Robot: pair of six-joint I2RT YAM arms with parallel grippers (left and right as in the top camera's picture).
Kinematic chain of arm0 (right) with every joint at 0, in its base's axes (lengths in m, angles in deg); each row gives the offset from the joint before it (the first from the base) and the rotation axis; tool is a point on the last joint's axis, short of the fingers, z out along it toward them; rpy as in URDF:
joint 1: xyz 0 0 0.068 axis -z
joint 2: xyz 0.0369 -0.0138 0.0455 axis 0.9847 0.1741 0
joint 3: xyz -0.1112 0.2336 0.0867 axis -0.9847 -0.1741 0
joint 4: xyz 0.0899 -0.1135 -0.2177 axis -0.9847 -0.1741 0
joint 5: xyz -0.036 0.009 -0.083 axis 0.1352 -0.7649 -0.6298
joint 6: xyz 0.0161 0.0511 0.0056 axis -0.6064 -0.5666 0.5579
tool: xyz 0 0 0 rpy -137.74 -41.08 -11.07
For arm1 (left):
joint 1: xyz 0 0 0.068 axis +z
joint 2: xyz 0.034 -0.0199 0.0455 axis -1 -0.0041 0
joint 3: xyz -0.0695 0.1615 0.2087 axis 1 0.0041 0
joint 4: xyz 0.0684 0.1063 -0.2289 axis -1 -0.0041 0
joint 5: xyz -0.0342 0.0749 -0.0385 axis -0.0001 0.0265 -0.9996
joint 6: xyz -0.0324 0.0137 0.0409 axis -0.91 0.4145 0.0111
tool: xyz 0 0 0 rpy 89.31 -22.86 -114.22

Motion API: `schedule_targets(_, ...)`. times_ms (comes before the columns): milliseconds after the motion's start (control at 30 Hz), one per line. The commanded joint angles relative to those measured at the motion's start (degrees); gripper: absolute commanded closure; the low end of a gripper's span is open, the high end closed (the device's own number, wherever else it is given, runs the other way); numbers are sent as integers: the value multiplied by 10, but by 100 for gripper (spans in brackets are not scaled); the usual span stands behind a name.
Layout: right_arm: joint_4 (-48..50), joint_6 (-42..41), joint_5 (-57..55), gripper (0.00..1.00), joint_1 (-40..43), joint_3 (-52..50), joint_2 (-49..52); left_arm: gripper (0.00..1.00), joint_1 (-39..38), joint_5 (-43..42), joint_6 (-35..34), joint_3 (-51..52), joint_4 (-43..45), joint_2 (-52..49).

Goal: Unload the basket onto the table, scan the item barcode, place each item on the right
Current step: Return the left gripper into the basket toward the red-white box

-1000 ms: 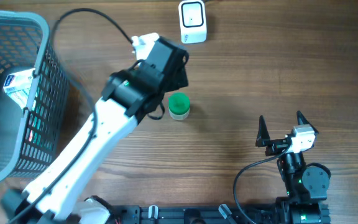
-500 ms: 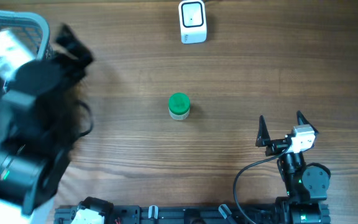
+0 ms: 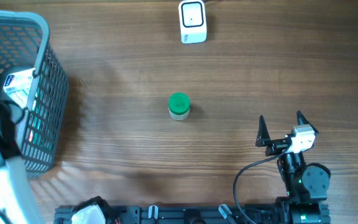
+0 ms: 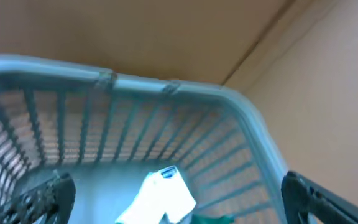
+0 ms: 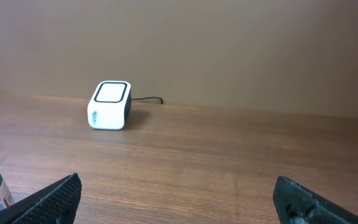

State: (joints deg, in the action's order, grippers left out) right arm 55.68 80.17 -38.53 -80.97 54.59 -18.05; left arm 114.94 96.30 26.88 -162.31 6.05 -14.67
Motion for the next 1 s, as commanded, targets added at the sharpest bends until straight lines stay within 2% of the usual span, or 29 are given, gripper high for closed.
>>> schedule_targets(0,3,11,9,0,-3,-1,-2,0,105,-200,-81,0,-45,-100)
schedule_targets(100,3,11,9,0,-3,-1,-2,0,153,-270,-81,0,-89,-204)
schedule_targets(267,3,10,9,0,-3,-1,-2,0,160,-282,-79,2,-144,-367)
schedule_targets(433,3,11,9,0,-3,-1,-2,0,154,-282,-76,14,-141,-467)
schedule_targets(800,3,11,9,0,-3,-1,-2,0,109,-282,-66,69,-119,-491)
schedule_targets(867,3,10,9,0,-3,-1,-2,8,106,-282,-66,69,-122,-491)
schedule_targets(900,3,10,9,0,-3,-1,-2,9,106,-282,-66,69,-122,-491)
schedule_targets(933,3,11,9,0,-3,-1,-2,8,106,-282,-66,68,-123,-488)
schedule_targets(967,3,11,9,0,-3,-1,-2,0,107,-282,-66,67,-123,-481)
